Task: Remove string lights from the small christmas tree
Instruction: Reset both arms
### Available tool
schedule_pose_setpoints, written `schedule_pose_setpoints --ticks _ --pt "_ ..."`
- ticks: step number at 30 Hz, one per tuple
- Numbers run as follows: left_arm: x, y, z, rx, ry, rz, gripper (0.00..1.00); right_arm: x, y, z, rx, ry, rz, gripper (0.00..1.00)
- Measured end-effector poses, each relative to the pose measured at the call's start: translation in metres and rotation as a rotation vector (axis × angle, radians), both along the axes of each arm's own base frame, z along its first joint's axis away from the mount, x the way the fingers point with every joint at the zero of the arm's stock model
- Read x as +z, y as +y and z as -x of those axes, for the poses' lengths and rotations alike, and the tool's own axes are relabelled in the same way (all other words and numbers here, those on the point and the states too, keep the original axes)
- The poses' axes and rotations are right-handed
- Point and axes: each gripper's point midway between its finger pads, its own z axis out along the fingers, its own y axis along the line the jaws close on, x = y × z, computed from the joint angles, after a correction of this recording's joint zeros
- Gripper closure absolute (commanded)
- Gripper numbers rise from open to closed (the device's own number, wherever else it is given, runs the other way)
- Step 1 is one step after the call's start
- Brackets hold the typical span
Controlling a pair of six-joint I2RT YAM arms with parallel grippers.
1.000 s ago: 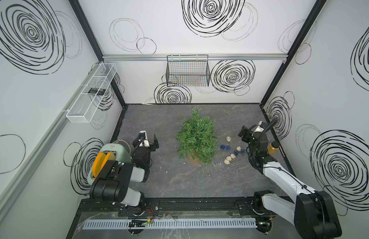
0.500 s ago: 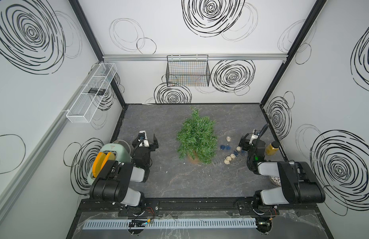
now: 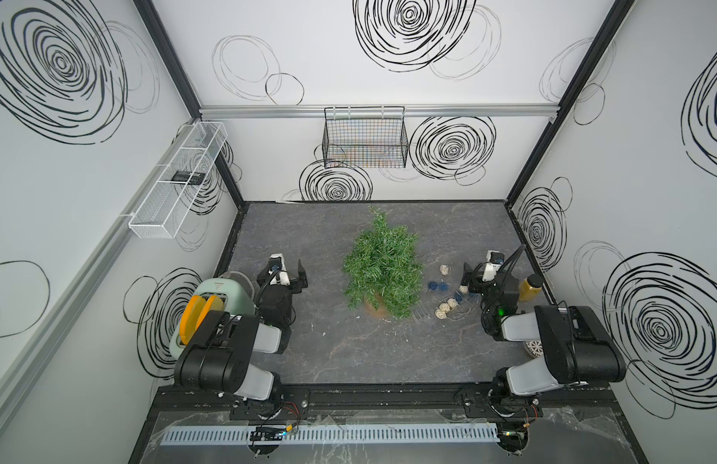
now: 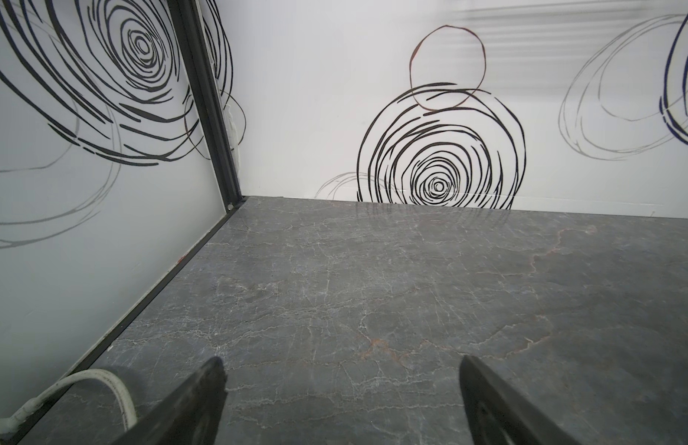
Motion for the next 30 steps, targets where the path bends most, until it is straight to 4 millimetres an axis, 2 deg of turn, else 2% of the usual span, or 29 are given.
schedule_pose_setpoints --ticks 30 --pt "0.0082 -0.0024 0.0016 0.014 -0.036 -0.005 0.04 0.0 0.0017 -0.0001 0.011 0.0 -0.006 0.03"
